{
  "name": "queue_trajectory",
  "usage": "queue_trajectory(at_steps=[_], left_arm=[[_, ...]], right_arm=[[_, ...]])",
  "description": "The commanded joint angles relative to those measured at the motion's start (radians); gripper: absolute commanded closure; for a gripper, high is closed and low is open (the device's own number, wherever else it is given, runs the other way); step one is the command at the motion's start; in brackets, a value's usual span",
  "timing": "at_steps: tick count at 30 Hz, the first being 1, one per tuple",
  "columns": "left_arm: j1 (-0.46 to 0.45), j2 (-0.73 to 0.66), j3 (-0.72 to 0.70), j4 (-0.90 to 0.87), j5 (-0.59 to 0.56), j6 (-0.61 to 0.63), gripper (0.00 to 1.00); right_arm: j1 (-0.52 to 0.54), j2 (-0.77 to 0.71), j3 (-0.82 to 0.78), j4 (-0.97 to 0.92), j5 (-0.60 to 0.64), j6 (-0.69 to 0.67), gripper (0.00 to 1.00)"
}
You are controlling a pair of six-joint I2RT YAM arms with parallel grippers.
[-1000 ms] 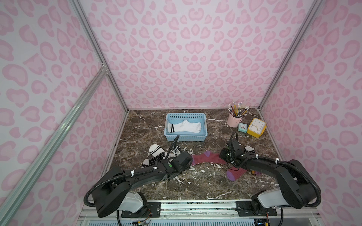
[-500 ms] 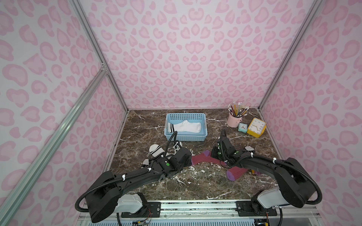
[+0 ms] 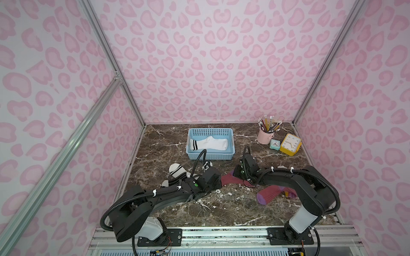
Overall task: Place the socks together as a pair
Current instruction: Adjust the sock at the center of the board.
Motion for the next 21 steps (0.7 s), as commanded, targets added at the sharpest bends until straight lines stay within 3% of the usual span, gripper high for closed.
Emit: queue_trajectory(at_steps=[1,11,21], left_arm=[[0.002,0.025,-0.003,0.083,0.009,0.002,0.84],[0.023,0.044,-0.055,0.103,0.012,-0.035,0.86],[0.023,-0.147,-0.063,0.026,-0.039,-0.005,0.85]], right_arm=[[-0.001,0.024,-0.010,0.035,0.035,0.031,0.97],[-0.005,0.006,0.018,0.054,0.089,0.019,0.92],[0.048,-0.423,-0.055,-0.293,0.196,0.008,0.72]])
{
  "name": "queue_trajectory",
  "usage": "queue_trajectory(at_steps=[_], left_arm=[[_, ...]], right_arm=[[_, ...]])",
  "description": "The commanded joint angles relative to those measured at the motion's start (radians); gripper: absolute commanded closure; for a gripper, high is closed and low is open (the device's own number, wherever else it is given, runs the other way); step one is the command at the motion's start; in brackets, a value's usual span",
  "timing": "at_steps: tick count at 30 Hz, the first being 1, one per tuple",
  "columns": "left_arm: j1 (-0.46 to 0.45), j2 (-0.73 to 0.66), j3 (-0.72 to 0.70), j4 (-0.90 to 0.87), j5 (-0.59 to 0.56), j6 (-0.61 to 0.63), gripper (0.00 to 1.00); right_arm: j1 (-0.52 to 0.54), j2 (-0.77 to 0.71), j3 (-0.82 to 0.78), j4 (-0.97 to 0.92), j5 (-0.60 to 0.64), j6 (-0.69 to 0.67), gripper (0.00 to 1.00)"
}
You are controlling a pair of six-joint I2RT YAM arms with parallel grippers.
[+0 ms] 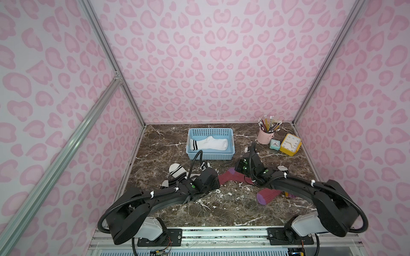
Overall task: Place the socks together as a pair
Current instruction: Adjust the sock at the center of the board, then pick up the sock from the center of the board.
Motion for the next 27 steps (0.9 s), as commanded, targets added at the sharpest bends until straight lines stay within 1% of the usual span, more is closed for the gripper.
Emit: queue_trajectory(at_steps=[1,6,7,10,15,17,18,19,22,27], left_arm=[[0.001,-0.079,-0.008,-0.019,-0.054,0.019,0.85],[0.002,-0.188,-0.030,-0.076,-0.086,0.036,0.78],[0.003,-0.206,-0.038,-0.087,-0.090,0.033,0.77],[0.005,-0.260,-0.074,-0.092,-0.089,0.018,0.72],[0.040,-0.330,-0.146,-0.056,-0.032,0.002,0.66],[0.059,-0.347,-0.166,-0.045,-0.012,0.002,0.65],[0.069,-0.355,-0.172,-0.042,-0.005,0.001,0.61],[0.079,-0.367,-0.179,-0.042,0.001,-0.002,0.60],[0.104,-0.396,-0.207,-0.028,0.016,-0.016,0.59],[0.122,-0.447,-0.222,-0.051,0.013,-0.023,0.57]], right_arm=[[0.001,-0.122,-0.052,-0.226,0.050,0.021,0.68],[0.002,-0.284,-0.151,-0.424,0.060,0.109,0.55],[0.002,-0.306,-0.171,-0.448,0.058,0.128,0.54],[0.001,-0.350,-0.234,-0.460,0.036,0.165,0.53],[0.005,-0.305,-0.269,-0.444,0.008,0.188,0.53],[0.012,-0.262,-0.258,-0.445,0.009,0.188,0.53],[0.014,-0.244,-0.252,-0.451,0.013,0.191,0.54],[0.019,-0.225,-0.246,-0.460,0.021,0.192,0.54],[0.038,-0.190,-0.231,-0.493,0.053,0.213,0.55],[0.094,-0.182,-0.189,-0.568,0.107,0.242,0.57]])
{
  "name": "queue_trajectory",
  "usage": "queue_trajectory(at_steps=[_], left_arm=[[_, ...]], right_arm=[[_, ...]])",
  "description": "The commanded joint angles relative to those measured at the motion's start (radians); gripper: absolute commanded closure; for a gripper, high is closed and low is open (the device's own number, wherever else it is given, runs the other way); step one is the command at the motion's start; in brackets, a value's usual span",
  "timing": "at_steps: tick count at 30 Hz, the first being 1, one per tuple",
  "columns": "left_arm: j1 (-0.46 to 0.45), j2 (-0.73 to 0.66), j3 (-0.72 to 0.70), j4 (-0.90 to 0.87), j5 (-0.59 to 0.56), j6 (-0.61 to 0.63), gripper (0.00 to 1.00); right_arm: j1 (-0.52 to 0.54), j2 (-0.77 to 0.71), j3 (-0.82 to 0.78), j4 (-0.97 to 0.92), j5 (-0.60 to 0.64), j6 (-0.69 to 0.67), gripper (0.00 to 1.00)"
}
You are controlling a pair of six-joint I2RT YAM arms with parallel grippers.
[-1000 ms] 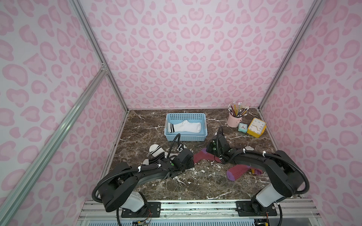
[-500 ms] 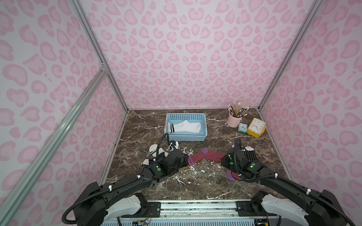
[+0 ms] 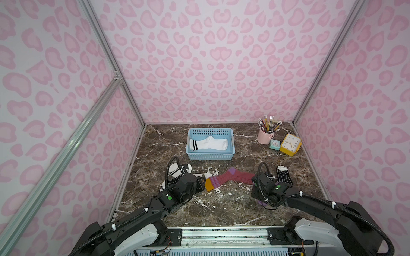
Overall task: Place the socks together as a pair
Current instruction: Pick up the sock from the center of the board.
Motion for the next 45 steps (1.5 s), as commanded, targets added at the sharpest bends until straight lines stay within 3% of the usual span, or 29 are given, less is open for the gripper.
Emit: queue_trajectory(at_steps=[1,8,20,22,26,28,38,45], left_arm=[[0.005,-0.025,-0.002,0.026,0.001,-0.009,0.57],[0.007,-0.032,0.007,-0.002,0.003,-0.006,0.57],[0.006,-0.025,0.013,-0.001,0.018,-0.005,0.57],[0.006,-0.029,0.011,-0.002,0.017,-0.005,0.57],[0.007,-0.031,0.014,-0.009,0.017,-0.002,0.57],[0.007,-0.032,0.022,-0.019,0.015,0.003,0.57],[0.007,-0.056,0.141,-0.115,-0.026,0.103,0.59],[0.006,-0.067,0.218,-0.194,-0.084,0.140,0.61]], right_arm=[[0.035,-0.001,0.046,-0.080,0.064,0.033,0.57],[0.124,-0.004,0.072,-0.182,0.098,0.104,0.59],[0.117,0.067,0.000,-0.092,0.079,0.120,0.62],[0.119,0.110,0.018,-0.099,0.068,0.115,0.68],[0.126,0.137,0.045,-0.113,0.072,0.113,1.00],[0.130,0.107,0.064,-0.140,0.087,0.117,1.00],[0.139,-0.197,0.398,-0.408,0.192,0.020,1.00],[0.139,-0.215,0.713,-0.509,0.220,-0.088,1.00]])
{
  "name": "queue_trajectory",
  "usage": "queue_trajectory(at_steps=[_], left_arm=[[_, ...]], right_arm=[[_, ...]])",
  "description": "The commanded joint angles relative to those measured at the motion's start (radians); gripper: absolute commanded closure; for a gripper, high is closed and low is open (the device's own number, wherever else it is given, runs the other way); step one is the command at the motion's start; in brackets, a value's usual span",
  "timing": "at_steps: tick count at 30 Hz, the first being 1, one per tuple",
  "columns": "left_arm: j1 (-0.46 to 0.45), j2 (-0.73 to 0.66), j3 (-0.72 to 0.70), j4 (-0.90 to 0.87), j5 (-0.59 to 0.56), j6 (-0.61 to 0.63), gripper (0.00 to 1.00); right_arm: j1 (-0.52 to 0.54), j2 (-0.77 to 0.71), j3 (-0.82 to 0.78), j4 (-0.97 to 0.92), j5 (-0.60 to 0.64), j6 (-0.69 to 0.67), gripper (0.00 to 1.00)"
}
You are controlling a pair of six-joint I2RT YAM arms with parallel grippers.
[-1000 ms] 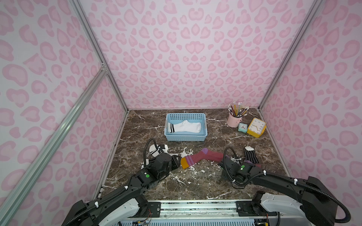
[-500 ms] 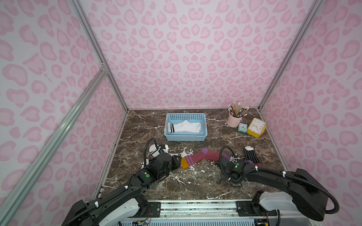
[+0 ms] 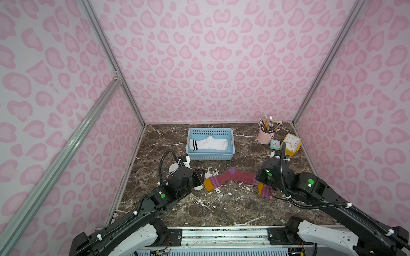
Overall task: Place the socks together as a pair
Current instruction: Pick up the sock from the center of the board, then flatten out the sock.
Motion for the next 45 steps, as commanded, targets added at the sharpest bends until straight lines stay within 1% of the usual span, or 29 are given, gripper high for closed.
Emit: queue_trajectory(at_steps=[1,4,8,11,14,17,19,21,24,27,29,33,36,42,45], left_arm=[[0.001,-0.007,0.035,-0.049,-0.055,0.033,0.61],[0.000,-0.025,0.060,-0.073,-0.069,0.033,0.61],[0.001,-0.058,0.084,-0.106,-0.103,0.018,0.61],[0.001,-0.080,0.098,-0.139,-0.139,0.005,0.61],[0.003,-0.097,0.111,-0.185,-0.190,-0.014,0.61],[0.008,-0.106,0.118,-0.212,-0.215,-0.025,0.61],[0.012,-0.111,0.123,-0.224,-0.222,-0.030,0.61],[0.017,-0.116,0.128,-0.238,-0.232,-0.037,0.60],[0.024,-0.120,0.130,-0.240,-0.228,-0.035,0.60],[0.030,-0.121,0.131,-0.246,-0.226,-0.038,0.60],[0.037,-0.119,0.123,-0.234,-0.210,-0.036,0.59],[0.106,-0.108,0.094,-0.187,-0.100,-0.024,0.60],[0.181,-0.100,0.087,-0.166,-0.031,-0.003,0.60],[0.344,-0.090,0.115,-0.172,0.063,0.046,0.60],[0.417,-0.095,0.129,-0.185,0.093,0.064,0.60]], right_arm=[[0.004,0.013,0.120,-0.058,0.015,-0.091,1.00],[0.004,0.049,0.263,-0.034,-0.027,-0.140,1.00],[0.011,0.119,0.390,0.039,-0.107,-0.201,1.00],[0.056,0.180,0.446,0.111,-0.115,-0.229,1.00],[0.100,0.243,0.471,0.219,-0.151,-0.257,1.00],[0.118,0.304,0.476,0.344,-0.213,-0.280,1.00],[0.121,0.342,0.487,0.395,-0.247,-0.294,1.00],[0.122,0.368,0.483,0.427,-0.251,-0.311,1.00],[0.112,0.358,0.402,0.486,-0.243,-0.323,1.00],[0.065,0.327,0.293,0.552,-0.311,-0.302,1.00],[0.032,0.314,0.250,0.572,-0.346,-0.296,1.00],[-0.001,0.331,0.232,0.609,-0.400,-0.310,1.00],[-0.007,0.395,0.277,0.638,-0.453,-0.334,1.00],[-0.002,0.572,0.471,0.671,-0.557,-0.380,1.00],[0.023,0.626,0.570,0.618,-0.522,-0.440,1.00]])
